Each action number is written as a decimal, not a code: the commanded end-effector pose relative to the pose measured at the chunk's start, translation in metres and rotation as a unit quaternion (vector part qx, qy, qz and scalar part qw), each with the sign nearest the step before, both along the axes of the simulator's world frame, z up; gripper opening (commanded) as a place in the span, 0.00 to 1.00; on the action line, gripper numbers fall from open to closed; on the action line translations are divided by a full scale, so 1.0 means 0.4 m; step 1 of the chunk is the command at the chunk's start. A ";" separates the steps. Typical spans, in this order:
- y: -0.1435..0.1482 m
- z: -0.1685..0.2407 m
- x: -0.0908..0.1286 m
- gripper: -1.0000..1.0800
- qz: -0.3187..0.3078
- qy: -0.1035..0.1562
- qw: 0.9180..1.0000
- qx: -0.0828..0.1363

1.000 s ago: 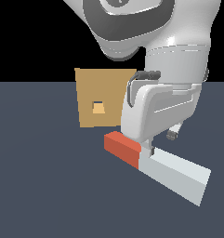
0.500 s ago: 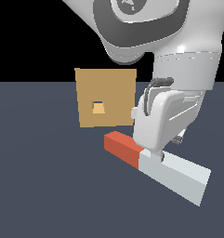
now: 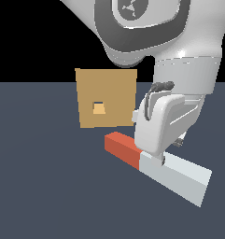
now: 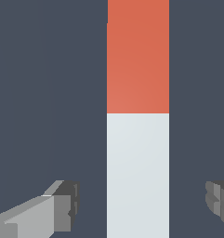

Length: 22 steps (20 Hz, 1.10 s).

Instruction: Insert the peg into the horizontal hole in a box.

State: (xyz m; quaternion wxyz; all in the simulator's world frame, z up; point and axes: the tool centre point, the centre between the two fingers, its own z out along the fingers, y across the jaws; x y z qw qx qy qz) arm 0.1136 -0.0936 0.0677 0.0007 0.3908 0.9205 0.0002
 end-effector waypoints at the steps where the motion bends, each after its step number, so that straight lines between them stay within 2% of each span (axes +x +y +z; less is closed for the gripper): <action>1: 0.001 -0.024 -0.002 0.96 0.000 0.001 1.000 0.000; 8: 0.002 -0.109 -0.005 0.96 0.000 0.001 1.000 0.000; 14: 0.000 -0.111 -0.001 0.96 0.000 0.001 1.000 0.000; 15: 0.000 -0.111 -0.001 0.00 0.000 0.001 1.000 0.000; 22: 0.000 -0.111 -0.001 0.00 0.000 0.001 1.000 0.000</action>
